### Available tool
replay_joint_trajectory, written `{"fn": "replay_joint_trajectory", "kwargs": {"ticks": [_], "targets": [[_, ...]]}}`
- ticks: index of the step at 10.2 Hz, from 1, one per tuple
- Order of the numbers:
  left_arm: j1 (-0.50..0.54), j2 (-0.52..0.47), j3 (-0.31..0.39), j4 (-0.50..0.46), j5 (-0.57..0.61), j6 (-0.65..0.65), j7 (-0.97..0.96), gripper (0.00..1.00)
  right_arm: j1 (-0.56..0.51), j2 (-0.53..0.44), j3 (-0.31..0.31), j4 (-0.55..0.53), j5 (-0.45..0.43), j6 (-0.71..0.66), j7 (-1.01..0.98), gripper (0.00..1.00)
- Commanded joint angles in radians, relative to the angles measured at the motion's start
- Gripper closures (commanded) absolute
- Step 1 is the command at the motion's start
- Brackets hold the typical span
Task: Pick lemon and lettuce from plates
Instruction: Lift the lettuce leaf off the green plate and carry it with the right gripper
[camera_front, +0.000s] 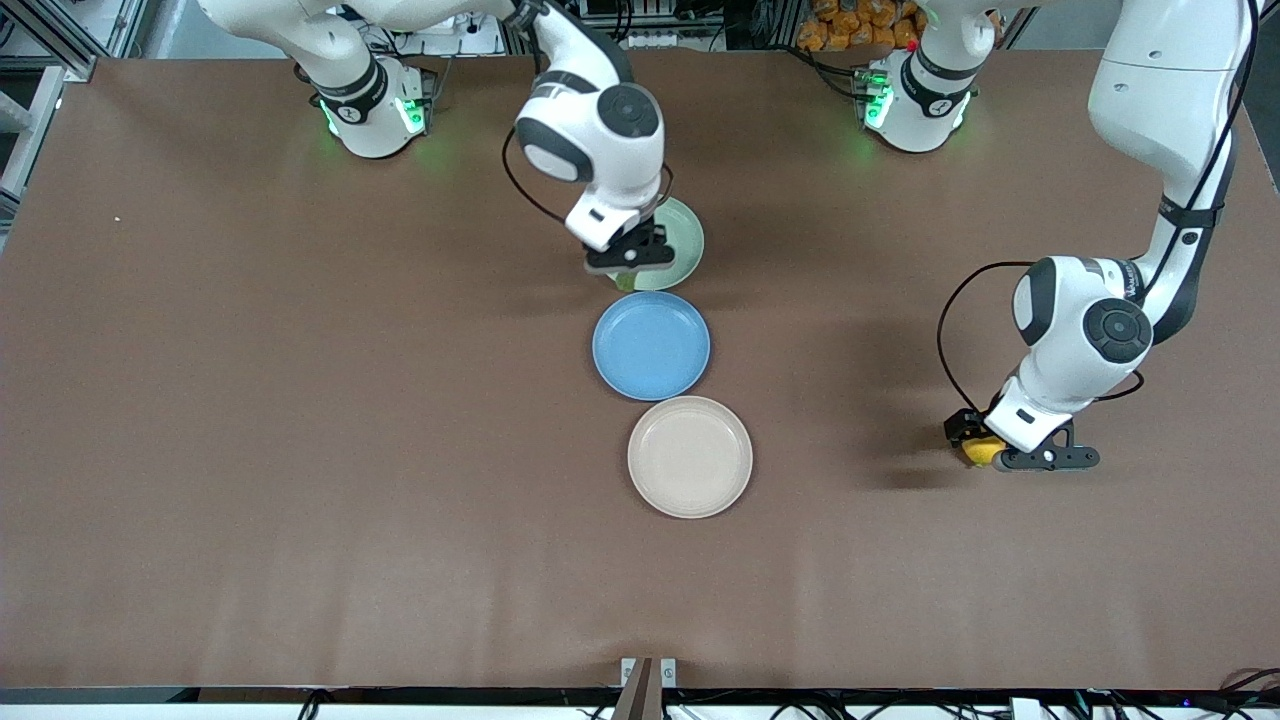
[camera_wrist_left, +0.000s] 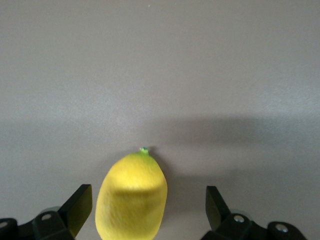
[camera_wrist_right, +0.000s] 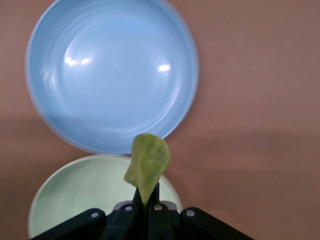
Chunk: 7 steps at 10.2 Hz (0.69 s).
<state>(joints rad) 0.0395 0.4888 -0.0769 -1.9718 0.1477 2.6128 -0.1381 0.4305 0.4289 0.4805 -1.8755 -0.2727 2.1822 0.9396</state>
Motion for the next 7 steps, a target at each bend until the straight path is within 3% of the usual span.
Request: {"fn": "replay_joint_trajectory", "kwargs": {"ticks": [1,4,5,7], "targets": [[0.000,-0.022,-0.009,-0.009,0.010,0.000,-0.023,0.00,-0.123,-0.083,0.003,-0.028,0.041,-0.028,-0.142,1.00],[0.002,-0.024,-0.014,-0.007,0.009,0.000,-0.023,0.00,-0.232,-0.154,-0.037,-0.019,0.101,-0.067,-0.293,1.00],[0.002,-0.024,-0.014,-0.005,0.009,0.000,-0.023,0.00,-0.274,-0.154,-0.083,-0.017,0.101,-0.065,-0.397,1.00],[0.002,-0.024,-0.014,-0.005,0.009,0.000,-0.025,0.00,-0.279,-0.148,-0.244,-0.008,0.102,-0.065,-0.587,1.00]]}}
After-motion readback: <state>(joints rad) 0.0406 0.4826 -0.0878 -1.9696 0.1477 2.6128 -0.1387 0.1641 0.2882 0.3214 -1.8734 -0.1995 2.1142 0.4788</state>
